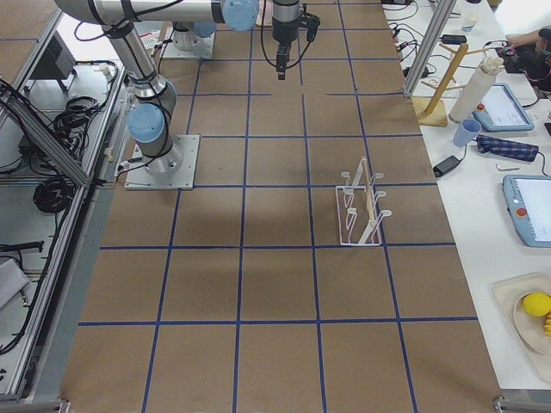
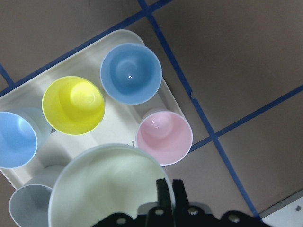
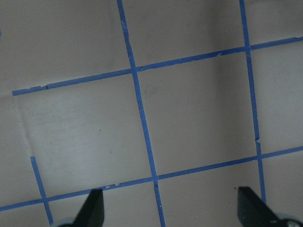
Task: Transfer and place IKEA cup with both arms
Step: 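Set the white cup into the tray slot and open the left gripper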
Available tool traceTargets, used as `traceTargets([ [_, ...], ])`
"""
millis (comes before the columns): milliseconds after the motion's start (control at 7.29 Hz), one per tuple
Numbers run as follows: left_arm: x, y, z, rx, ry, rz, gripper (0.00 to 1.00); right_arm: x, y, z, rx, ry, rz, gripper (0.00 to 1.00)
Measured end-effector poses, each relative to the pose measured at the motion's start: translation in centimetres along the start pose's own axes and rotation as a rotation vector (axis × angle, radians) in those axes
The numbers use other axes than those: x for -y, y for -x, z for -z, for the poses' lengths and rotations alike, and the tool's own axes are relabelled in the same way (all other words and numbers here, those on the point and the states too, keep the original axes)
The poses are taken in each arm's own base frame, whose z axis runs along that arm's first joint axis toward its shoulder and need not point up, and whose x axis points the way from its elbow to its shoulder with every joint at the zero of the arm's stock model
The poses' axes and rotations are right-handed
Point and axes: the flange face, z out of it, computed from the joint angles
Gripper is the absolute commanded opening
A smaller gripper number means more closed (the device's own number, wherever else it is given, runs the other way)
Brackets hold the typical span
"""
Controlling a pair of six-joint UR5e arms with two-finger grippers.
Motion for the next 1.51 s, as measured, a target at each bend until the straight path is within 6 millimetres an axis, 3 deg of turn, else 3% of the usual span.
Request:
traceTargets([
  [275, -2.0, -0.1, -3.0, 0.010, -0.008, -0.019, 0.00, 0.0, -0.1, -0.3, -0.001, 0.012, 0.002, 1.00],
  [686, -2.1, -0.6, -6.3, 0.014, -0.049, -0.020, 0.00, 0.0, 0.1, -0.5, 0.005, 0.019, 0.000, 1.00],
  [1510, -1.8, 0.9, -9.2, 0.007, -0.061, -0.014, 0.00, -0.1, 0.8, -0.6, 0.073, 0.037, 0.012, 1.00],
])
